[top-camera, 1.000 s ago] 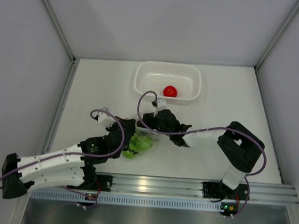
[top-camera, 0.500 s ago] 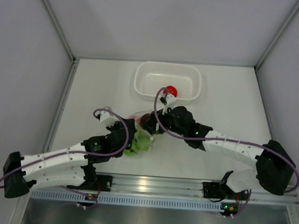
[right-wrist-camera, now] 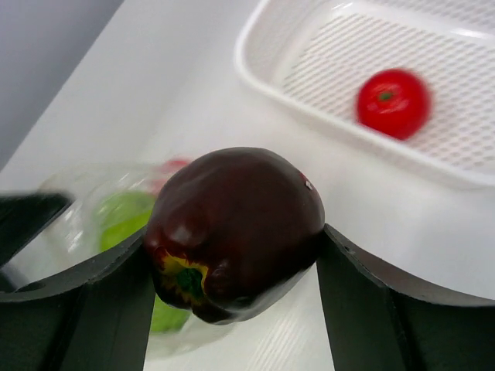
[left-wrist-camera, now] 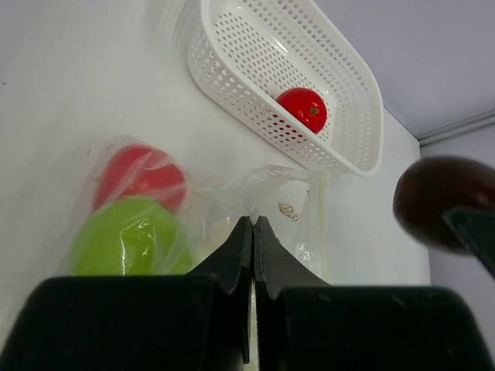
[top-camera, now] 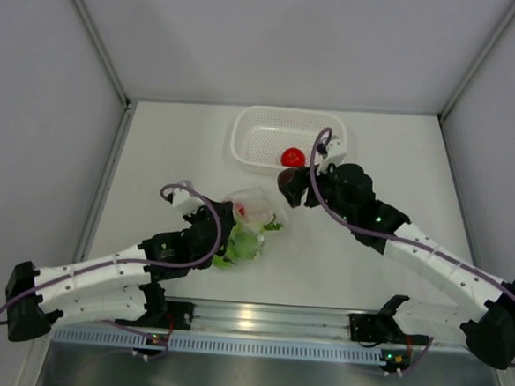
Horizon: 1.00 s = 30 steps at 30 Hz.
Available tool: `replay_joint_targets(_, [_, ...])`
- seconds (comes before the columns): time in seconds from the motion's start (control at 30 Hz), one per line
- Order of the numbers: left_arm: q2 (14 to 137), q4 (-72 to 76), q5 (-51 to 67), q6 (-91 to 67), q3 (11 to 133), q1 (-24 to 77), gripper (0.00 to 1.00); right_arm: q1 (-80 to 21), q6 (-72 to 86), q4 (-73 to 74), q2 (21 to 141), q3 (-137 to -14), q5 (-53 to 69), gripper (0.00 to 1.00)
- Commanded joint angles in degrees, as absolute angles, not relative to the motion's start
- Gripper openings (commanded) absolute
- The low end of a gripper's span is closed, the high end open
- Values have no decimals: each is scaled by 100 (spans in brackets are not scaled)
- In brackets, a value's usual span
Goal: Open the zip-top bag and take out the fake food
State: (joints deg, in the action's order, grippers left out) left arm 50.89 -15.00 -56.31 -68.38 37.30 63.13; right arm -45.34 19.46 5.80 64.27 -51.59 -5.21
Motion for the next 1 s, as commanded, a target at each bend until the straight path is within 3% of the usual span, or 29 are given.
replay_joint_targets(0.0, [5019, -1380, -5581, -6645, 4008, 6293, 0, -3711, 1635, 834, 7073, -6140, -966, 20])
replay_joint_targets(0.2, [4940, -1371, -5432, -6495, 4236, 6293, 0, -2804, 1222, 1625, 9261, -7828, -1247, 23])
replay_joint_targets(0.4, [5097, -1362, -5203, -6364, 4500, 6293, 0, -2575, 1037, 2706, 11275, -10026, -1793, 35])
replay_joint_targets(0.5, [5168, -1371, -5194, -6284, 4640, 6293, 0, -2549, 949, 2733, 11662, -10467, -1706, 60])
replay_joint_targets(0.53, [5194, -1362, -5194, -6232, 4736, 6293, 0, -2549, 941, 2786, 11698, -10590, -1679, 84])
replay_joint_targets(0.6, [5264, -1371, -5212, -6092, 4833, 6293, 0, -2558, 862, 2778, 11628, -10652, -1653, 99])
replay_joint_targets(0.73, [5344, -1371, -5238, -6012, 5036, 6293, 0, -2522, 1019, 2769, 11085, -10469, -1487, 99])
replay_joint_targets(0.83, [5423, -1371, -5290, -6047, 5176, 6293, 0, -2400, 1169, 2523, 10358, -9777, -235, 100])
replay_joint_targets(0.9, [5475, -1371, -5361, -6169, 5229, 6293, 0, -2382, 1405, 2111, 9829, -8944, 462, 91])
replay_joint_targets(0.93, [5476, -1380, -5431, -6248, 5229, 6293, 0, -2382, 1528, 1970, 9269, -8634, 1179, 80])
replay_joint_targets(0.97, [5484, -1380, -5458, -6414, 5195, 6293, 0, -2382, 1790, 1682, 8959, -8352, 1508, 76])
